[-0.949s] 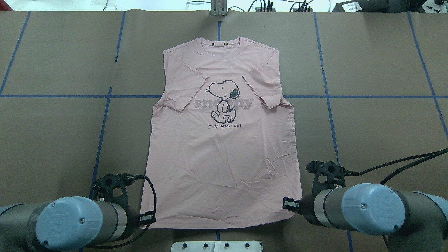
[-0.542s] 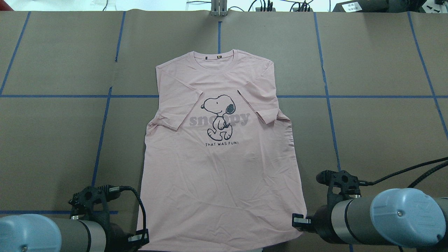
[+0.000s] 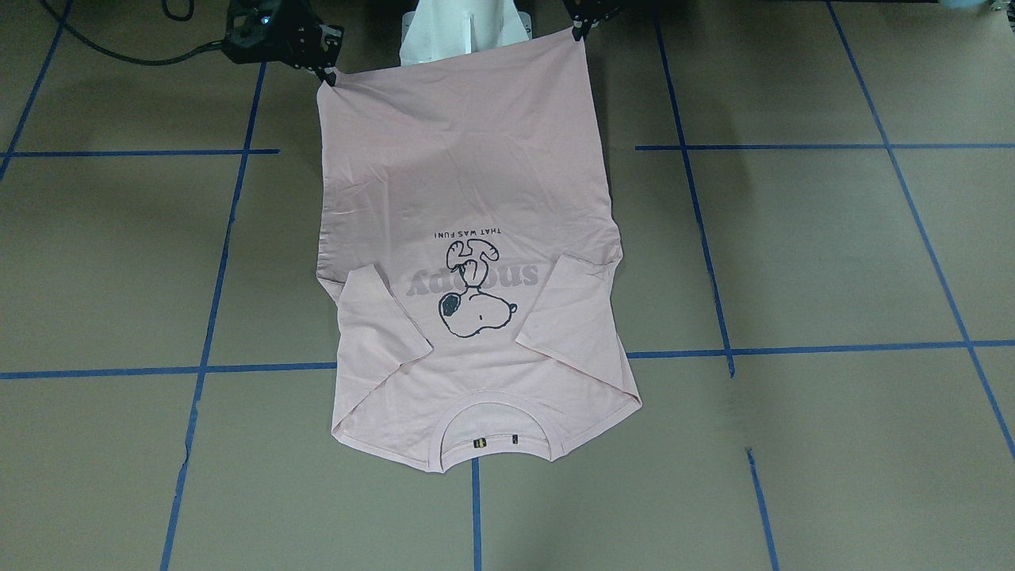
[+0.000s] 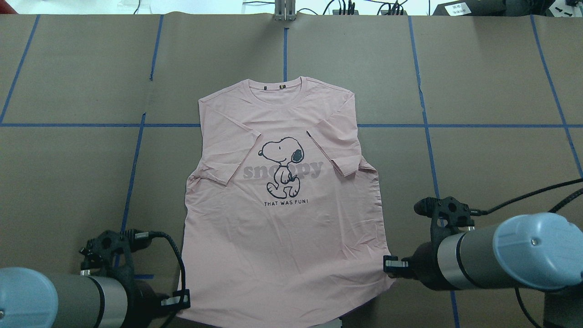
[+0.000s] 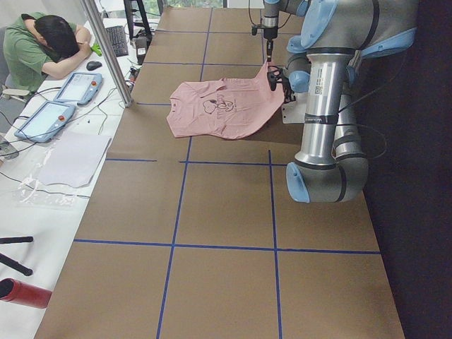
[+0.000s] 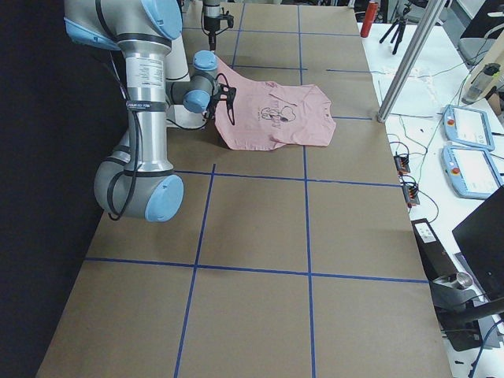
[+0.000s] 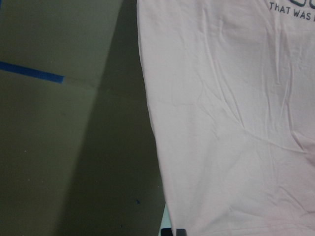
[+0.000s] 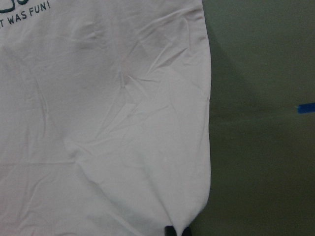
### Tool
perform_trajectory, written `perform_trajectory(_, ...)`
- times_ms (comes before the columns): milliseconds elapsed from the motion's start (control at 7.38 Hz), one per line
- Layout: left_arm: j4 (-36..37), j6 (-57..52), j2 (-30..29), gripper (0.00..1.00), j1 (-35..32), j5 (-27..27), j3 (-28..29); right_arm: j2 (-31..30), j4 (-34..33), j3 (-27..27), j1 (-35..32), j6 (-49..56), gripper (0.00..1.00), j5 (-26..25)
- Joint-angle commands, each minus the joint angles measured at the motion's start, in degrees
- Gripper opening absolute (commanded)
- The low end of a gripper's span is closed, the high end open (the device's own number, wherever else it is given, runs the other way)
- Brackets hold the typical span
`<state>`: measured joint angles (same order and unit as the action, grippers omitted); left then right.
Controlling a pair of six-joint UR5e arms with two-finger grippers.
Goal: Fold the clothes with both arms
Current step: 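Lift the hem with both grippers and fold it toward the collar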
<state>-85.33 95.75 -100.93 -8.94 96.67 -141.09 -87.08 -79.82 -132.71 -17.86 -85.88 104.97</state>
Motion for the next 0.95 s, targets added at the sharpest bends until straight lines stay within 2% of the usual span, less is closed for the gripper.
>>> perform_trajectory(0,0.0,-9.9,-3.2,0.0,-11.3,0.3,3.3,7.9,0.1,9.6,-10.7,15.6,0.0,0.1)
perform_trajectory(271,-1.0,-17.0,-10.8,0.0,-21.9,2.7,17.3,15.5,0.5,18.8,-19.0,23.3,0.0,-0.2)
perform_trajectory(407,-4.0,-18.7,-12.7,0.0,-24.5,2.7,22.7,20.2,0.5,24.0,-21.1,26.5,0.0,-0.4)
perform_trajectory(542,-10.9,-20.5,-12.8,0.0,-28.2,3.5,27.8,25.9,1.2,31.4,-22.5,26.9,0.0,-0.5)
perform_trajectory(813,-22.4,-23.7,-15.2,0.0,-33.2,5.0,41.4,31.1,13.1,46.3,-26.4,29.8,0.0,0.0)
